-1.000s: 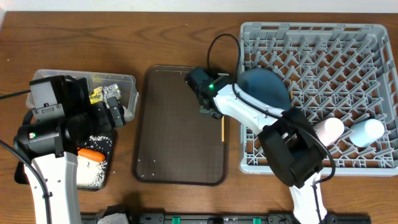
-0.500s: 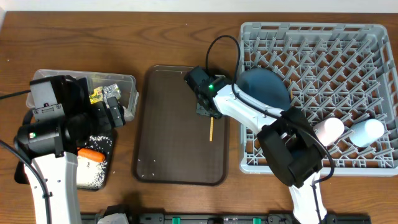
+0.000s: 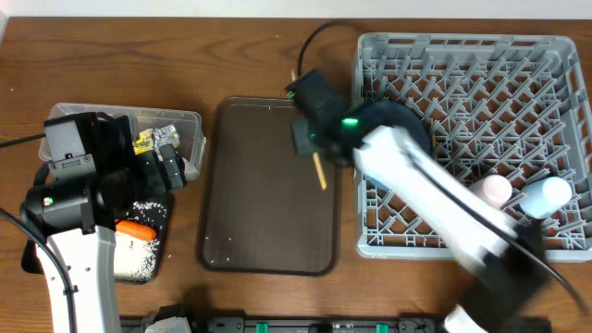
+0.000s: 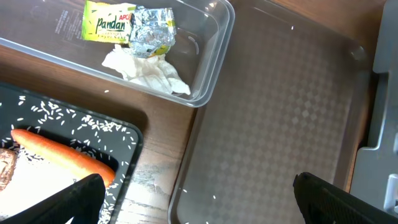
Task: Sort waste into correct bins and load items into the dishwasher rack
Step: 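Carry the chopstick into the rack and release it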
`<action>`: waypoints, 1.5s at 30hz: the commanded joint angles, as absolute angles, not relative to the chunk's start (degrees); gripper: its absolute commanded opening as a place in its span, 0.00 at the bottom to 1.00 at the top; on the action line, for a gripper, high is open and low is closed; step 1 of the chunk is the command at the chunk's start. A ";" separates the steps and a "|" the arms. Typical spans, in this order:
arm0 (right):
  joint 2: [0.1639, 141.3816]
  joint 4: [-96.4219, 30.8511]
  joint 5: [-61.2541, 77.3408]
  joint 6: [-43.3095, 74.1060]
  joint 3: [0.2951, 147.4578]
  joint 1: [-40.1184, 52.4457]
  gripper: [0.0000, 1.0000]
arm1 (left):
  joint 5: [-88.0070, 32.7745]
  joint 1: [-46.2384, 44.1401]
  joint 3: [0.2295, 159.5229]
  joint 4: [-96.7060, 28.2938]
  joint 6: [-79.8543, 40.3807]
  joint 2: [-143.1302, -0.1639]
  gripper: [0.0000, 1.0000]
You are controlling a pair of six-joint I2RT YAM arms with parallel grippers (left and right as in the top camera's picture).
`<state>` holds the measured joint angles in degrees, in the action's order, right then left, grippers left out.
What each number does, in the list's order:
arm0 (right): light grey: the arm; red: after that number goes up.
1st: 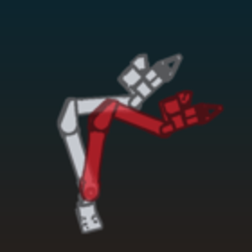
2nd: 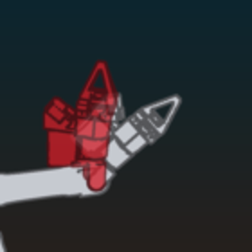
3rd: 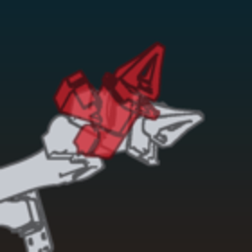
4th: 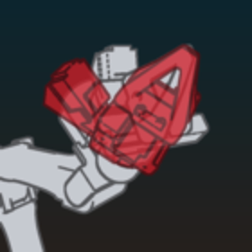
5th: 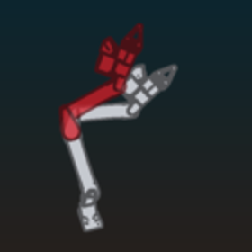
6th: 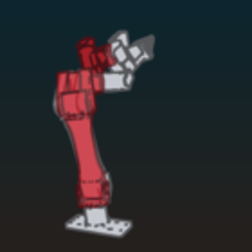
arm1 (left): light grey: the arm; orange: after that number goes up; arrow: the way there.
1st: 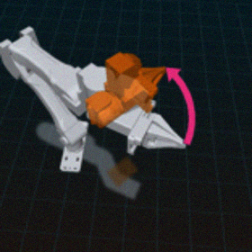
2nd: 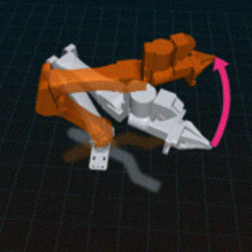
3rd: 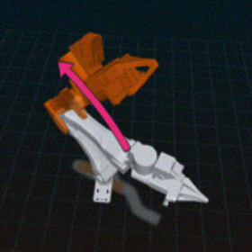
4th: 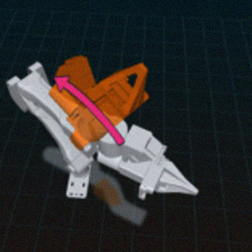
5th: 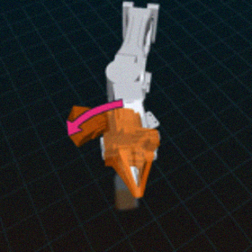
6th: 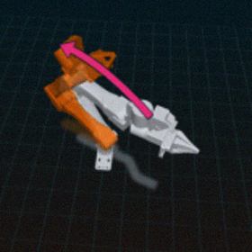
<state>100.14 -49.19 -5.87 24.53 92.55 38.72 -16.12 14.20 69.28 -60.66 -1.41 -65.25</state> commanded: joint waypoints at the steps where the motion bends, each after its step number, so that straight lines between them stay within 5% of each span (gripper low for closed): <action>1: 91.39 -52.86 -8.88 18.02 93.71 34.52 0.01 | -15.33 14.44 70.48 -60.82 -0.64 -65.47 0.98; 13: 86.02 -65.47 -9.02 5.34 90.24 8.29 0.01 | -15.35 14.44 70.48 -60.82 -0.64 -65.47 0.98; 27: 96.66 -56.88 -7.68 4.34 78.83 1.45 0.02 | -15.35 14.44 70.48 -60.84 -0.64 -65.47 0.98; 28: 96.95 -56.49 -7.44 2.61 78.83 1.48 0.17 | -15.35 14.44 70.48 -60.82 -0.64 -65.47 0.98; 29: 96.99 -56.29 -7.46 1.93 78.85 1.54 0.45 | -15.35 14.44 70.48 -60.82 -0.64 -65.47 0.98; 30: 96.84 -56.23 -7.42 1.83 78.96 1.58 0.55 | -15.35 14.44 70.48 -60.82 -0.64 -65.47 0.98; 39: 87.26 -54.83 12.73 3.18 81.84 5.19 0.61 | -15.35 14.44 70.48 -60.82 -0.64 -65.47 0.98; 40: 85.76 -53.67 16.36 3.18 81.84 6.07 0.67 | -15.35 14.44 70.48 -60.82 -0.64 -65.47 0.98; 42: 82.06 -50.65 22.28 3.90 81.84 8.16 0.99 | -15.35 14.44 70.48 -60.82 -0.64 -65.47 0.98; 45: 77.41 -47.24 24.29 6.98 81.84 11.44 0.99 | -15.35 14.44 70.48 -60.82 -0.64 -65.47 0.98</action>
<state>81.82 -48.42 15.79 4.14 80.27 8.80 -16.10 14.20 69.28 -60.64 -1.41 -65.25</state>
